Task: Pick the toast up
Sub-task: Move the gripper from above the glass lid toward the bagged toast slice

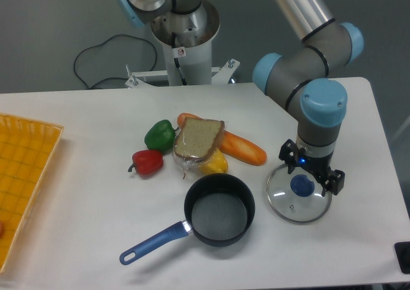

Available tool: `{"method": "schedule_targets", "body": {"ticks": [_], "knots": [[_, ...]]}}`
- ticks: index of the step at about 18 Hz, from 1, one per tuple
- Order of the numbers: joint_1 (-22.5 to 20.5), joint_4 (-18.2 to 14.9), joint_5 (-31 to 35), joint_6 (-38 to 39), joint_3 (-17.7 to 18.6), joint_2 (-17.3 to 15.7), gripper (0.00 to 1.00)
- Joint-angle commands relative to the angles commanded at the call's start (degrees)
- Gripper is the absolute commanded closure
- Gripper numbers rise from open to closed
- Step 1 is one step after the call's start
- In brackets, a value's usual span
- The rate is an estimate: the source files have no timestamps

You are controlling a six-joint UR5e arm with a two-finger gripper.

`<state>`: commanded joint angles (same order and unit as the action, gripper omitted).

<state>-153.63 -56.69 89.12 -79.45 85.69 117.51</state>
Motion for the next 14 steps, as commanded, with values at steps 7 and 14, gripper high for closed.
{"method": "schedule_targets", "body": {"ticks": [7, 14], "knots": [[0.17, -0.17, -0.27, -2.2, 1.23, -1.23, 0.0], [0.09, -0.35, -2.46, 3.32, 6.32, -5.01, 0.0]]}}
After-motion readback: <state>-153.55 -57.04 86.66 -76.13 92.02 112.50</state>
